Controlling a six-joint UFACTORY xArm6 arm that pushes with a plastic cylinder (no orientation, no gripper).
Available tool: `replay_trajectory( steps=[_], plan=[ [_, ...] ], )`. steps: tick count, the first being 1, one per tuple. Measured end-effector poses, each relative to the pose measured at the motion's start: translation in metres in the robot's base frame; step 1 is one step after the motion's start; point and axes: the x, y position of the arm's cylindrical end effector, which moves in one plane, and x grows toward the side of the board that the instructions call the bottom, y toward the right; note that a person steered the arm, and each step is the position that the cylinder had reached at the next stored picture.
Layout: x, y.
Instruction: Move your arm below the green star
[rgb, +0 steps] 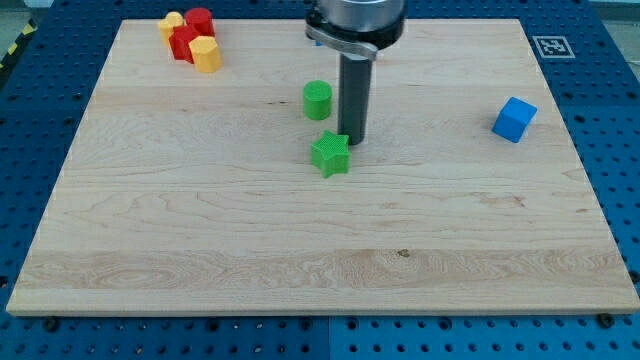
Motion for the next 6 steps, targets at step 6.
replay_trajectory(
  steps=[6],
  plan=[
    [0.069, -0.062]
  ],
)
